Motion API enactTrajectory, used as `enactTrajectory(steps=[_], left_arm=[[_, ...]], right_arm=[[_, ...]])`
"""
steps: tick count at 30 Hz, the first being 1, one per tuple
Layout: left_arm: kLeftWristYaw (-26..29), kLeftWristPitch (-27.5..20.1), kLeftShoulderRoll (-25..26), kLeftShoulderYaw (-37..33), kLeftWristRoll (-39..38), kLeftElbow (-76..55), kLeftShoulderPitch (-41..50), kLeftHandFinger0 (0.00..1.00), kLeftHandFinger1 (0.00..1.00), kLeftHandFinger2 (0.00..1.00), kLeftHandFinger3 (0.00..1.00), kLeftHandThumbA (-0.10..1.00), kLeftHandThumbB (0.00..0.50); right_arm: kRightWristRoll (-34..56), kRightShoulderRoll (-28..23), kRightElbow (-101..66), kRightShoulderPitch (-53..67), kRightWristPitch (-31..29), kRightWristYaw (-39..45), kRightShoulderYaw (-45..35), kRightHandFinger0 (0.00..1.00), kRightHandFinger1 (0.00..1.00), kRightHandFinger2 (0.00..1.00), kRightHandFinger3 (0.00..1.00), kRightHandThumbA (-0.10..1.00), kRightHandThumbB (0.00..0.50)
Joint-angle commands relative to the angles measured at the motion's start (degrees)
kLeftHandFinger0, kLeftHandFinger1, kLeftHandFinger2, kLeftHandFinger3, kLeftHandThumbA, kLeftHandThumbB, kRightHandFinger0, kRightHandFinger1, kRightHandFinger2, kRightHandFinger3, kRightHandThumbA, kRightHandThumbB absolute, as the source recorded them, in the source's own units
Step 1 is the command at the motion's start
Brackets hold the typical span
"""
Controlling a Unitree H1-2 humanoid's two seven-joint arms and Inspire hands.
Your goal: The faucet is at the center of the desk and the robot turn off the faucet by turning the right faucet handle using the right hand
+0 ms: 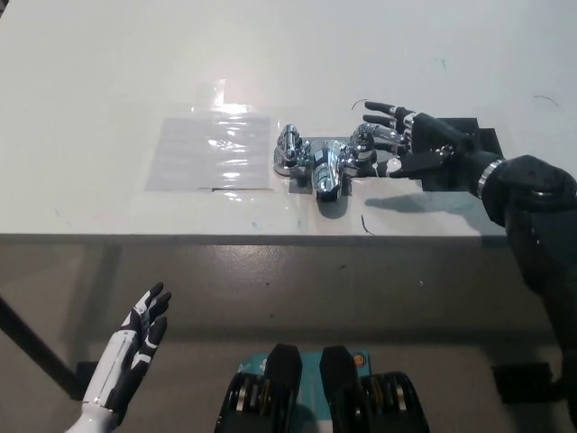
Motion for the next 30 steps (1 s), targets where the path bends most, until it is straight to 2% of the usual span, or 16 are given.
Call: enactTrajectory(steps=[1,5,8,9,10,12,15,17,19,21,24,25,26,30], left_arm=[[-0.39,-1.53,0.94,0.1,-0.11,-1.13,-0.37,1.0,1.0,1.0,1.0,0.92,0.332],[-0.33,-2.19,1.02,0.05,0.16,-0.78,-0.56,1.0,1.0,1.0,1.0,0.92,0.32],[-0.42,-1.72,0.99,0.12,-0.1,-1.13,-0.45,1.0,1.0,1.0,1.0,0.92,0.323],[-0.42,-1.64,1.02,0.15,-0.09,-1.14,-0.49,1.0,1.0,1.0,1.0,0.92,0.324],[-0.4,-1.59,1.01,0.18,-0.14,-1.13,-0.55,1.0,1.0,1.0,1.0,0.92,0.321],[-0.38,-1.63,1.06,0.19,-0.04,-1.14,-0.64,1.0,1.0,1.0,1.0,0.92,0.314],[-0.3,-1.51,1.06,0.14,0.24,-1.35,-0.69,1.0,1.0,1.0,1.0,0.92,0.317],[-0.4,-0.96,1.16,0.15,0.24,-1.72,-0.63,1.0,1.0,1.0,1.0,0.93,0.325],[-0.51,-0.77,1.33,0.17,0.23,-1.84,-0.68,1.0,1.0,1.0,1.0,0.93,0.325],[-0.56,-0.87,1.41,0.2,0.18,-1.92,-0.76,1.0,1.0,1.0,1.0,0.93,0.325],[-0.37,-1.02,1.55,0.19,0.47,-1.84,-0.94,1.0,1.0,1.0,1.0,0.93,0.321],[-0.39,-1.1,1.55,0.16,0.35,-1.75,-0.93,1.0,1.0,1.0,1.0,0.93,0.315],[-0.44,-1.05,1.58,0.15,0.24,-1.71,-0.92,1.0,1.0,1.0,1.0,0.93,0.314],[-0.37,-1.17,1.31,-0.02,0.26,-1.66,-0.88,1.0,1.0,1.0,1.0,0.93,0.317]], right_arm=[[2.77,4.34,-10.71,1.69,-1.06,-2.42,-0.94,1.0,1.0,1.0,1.0,1.0,0.393],[0.62,8.59,-21.16,6.11,0.38,-9.92,-1.26,1.0,1.0,1.0,1.0,1.0,0.398],[-5.39,11.22,-25.31,8.13,-2.63,-16.94,0.73,1.0,1.0,1.0,1.0,1.0,0.424],[-6.28,11.65,-25.84,8.34,-2.74,-18.19,0.94,1.0,1.0,1.0,1.0,1.0,0.425],[-11.07,12.91,-27.79,9.26,-3.5,-23.04,2.35,1.0,1.0,1.0,1.0,1.0,0.41],[-14.43,14.22,-30.23,10.19,-1.65,-26.8,3.28,1.0,1.0,1.0,1.0,1.0,0.417],[-16.31,15.61,-32.3,11.09,0.72,-29.41,3.96,1.0,1.0,1.0,1.0,1.0,0.426],[-17.34,16.46,-32.19,11.51,-0.18,-31.29,4.34,1.0,1.0,1.0,1.0,1.0,0.434],[-18.69,17.1,-31.63,11.5,-1.14,-33.42,4.71,1.0,1.0,1.0,1.0,1.0,0.414],[-20.86,17.49,-30.75,11.22,-3.06,-36.16,5.62,1.0,1.0,1.0,1.0,1.0,0.371],[-23.26,17.98,-29.06,10.58,-5.86,-40.37,6.59,1.0,1.0,1.0,1.0,1.0,0.345],[-25.6,18.54,-28.45,10.37,-6.56,-43.58,7.34,1.0,1.0,1.0,1.0,1.0,0.318],[-26.4,18.83,-28.29,10.28,-6.59,-44.83,7.64,1.0,1.0,1.0,1.0,1.0,0.314],[-34.91,20.91,-25.58,9.57,-4.92,-56.67,10.56,1.0,1.0,1.0,1.0,1.0,0.223]])
